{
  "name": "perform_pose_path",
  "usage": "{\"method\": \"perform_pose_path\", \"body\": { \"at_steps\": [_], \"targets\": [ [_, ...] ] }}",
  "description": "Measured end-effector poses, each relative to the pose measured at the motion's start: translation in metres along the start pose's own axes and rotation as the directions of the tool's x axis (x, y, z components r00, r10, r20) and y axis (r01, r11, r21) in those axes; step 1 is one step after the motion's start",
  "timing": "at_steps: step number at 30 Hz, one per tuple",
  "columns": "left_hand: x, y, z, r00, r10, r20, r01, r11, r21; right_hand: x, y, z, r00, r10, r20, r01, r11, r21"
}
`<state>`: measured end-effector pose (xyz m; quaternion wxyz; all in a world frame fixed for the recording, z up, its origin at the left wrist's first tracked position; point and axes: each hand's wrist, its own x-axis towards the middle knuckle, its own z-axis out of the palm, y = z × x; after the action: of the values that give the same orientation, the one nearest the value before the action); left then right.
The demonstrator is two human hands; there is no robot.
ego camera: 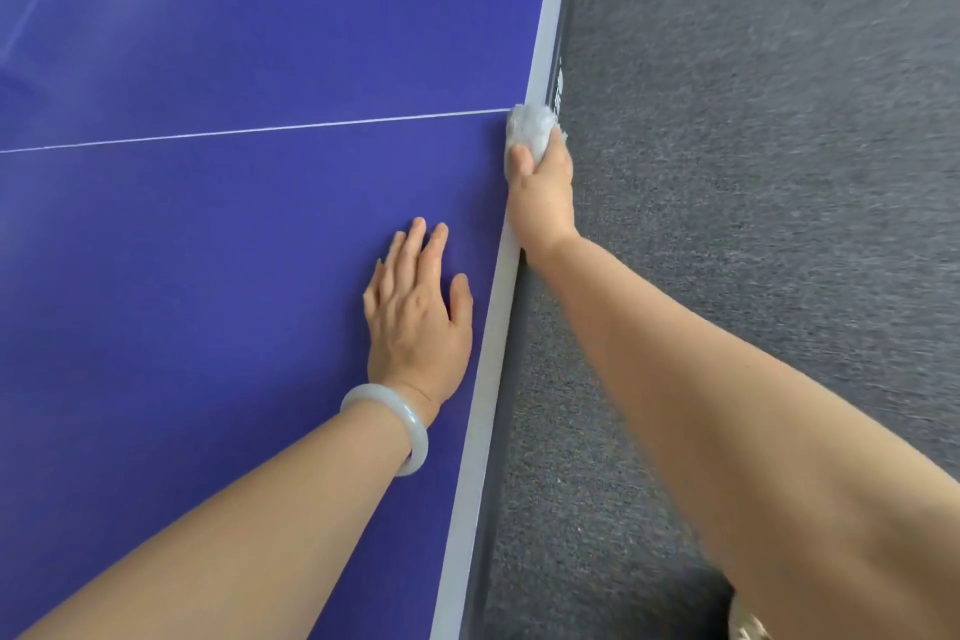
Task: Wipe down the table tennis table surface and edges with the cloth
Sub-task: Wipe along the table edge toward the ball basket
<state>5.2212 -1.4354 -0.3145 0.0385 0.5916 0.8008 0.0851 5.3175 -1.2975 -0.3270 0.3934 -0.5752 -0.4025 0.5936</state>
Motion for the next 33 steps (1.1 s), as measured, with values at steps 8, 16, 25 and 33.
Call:
{"method": "perform_pose_path", "body": {
  "at_steps": [8, 16, 25, 33],
  "targets": [
    [0.001, 0.001, 0.0, 1.0, 0.002, 0.01, -0.002, 1.0, -0.027, -0.172, 0.073, 0.006, 0.998, -0.067, 0.001, 0.067, 0.997, -0.031],
    [-0.001, -0.002, 0.002, 1.0, 0.0, 0.002, 0.0, 1.0, 0.001, 0.01, 0.003, 0.001, 0.998, 0.049, -0.027, -0.049, 0.999, 0.019],
    [0.0, 0.0, 0.0, 1.0, 0.003, 0.014, -0.003, 1.0, -0.002, -0.095, 0.058, 0.006, 1.0, -0.012, -0.013, 0.012, 1.0, 0.015],
    [0.0, -0.002, 0.001, 1.0, -0.005, 0.017, 0.005, 1.0, 0.012, 0.013, 0.008, 0.004, 0.991, 0.13, -0.036, -0.128, 0.991, 0.047]
  ]
}}
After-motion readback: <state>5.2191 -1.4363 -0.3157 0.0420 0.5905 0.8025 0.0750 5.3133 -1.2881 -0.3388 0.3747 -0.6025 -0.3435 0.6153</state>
